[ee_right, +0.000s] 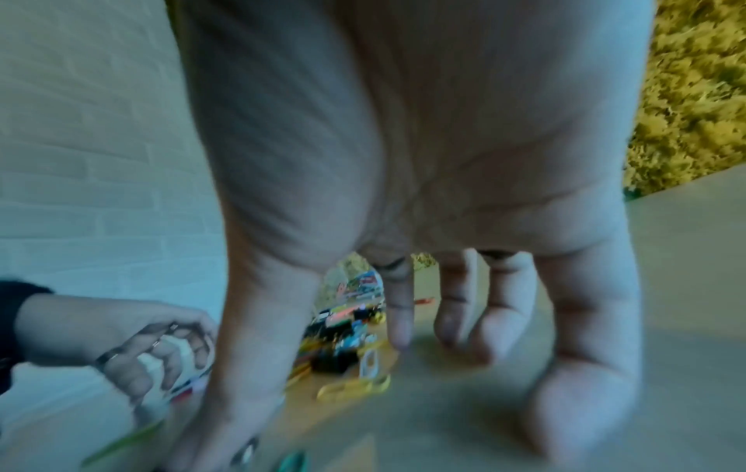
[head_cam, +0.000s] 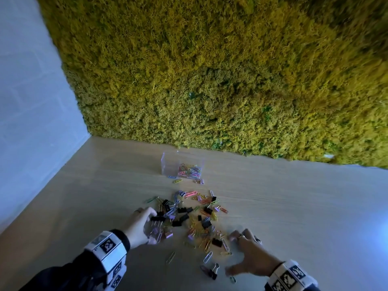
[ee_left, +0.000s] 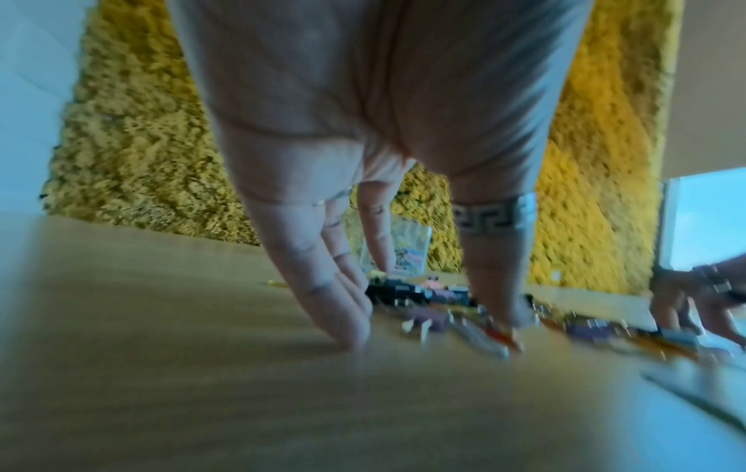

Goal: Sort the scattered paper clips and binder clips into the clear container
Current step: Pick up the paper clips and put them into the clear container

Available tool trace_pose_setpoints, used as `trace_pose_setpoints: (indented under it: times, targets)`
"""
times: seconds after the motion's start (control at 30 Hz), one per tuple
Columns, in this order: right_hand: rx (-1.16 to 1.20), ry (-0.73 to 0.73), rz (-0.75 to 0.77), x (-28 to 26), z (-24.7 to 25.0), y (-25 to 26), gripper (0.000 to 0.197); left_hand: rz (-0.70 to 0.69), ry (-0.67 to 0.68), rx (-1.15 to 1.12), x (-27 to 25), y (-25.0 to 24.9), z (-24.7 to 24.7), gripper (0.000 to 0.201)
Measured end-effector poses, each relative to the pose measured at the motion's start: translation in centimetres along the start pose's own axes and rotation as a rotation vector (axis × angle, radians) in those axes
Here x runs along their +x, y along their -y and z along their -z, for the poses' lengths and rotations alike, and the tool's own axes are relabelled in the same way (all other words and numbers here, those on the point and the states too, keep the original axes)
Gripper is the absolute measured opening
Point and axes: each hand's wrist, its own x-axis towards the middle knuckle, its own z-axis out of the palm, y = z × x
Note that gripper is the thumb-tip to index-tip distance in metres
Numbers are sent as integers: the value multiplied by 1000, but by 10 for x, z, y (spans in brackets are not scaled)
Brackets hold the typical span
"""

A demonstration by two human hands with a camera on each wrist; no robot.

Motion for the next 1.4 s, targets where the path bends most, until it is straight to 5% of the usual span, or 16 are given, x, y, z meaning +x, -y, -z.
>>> trace_pose_setpoints:
  times: [0.13,0.27,0.4,0.57,0.7,0.87,1.07,1.27,1.4]
  targets:
    - [-21,-87,31,1,-14,12,102,-40,-26,143,1,-11,-6,48]
    - [185,-140,68,5,-15,14,23,-44,-77,122,9,-17,10,24]
    - [235,-155,78,10,-9,12,51,-3,-250,83,32,-19,32,30]
    - [131,-56,108,18,-3,17,43,-143,-43,254,57,-23,34,52]
    - [45,-71,123,19,1,19,34,-205,14,368,70,-27,39,31]
    - [180,-213,183,34,23,30,38,-155,-4,275,76,-26,37,31]
    - [26,-162,133,85,25,73,31,-93,-9,214,76,-30,35,47]
    - [-191,-61,109,103,21,83,68,0,-57,168,71,-19,38,59]
    - [-63,-90,151,111,14,75,44,13,26,102,70,-12,41,47]
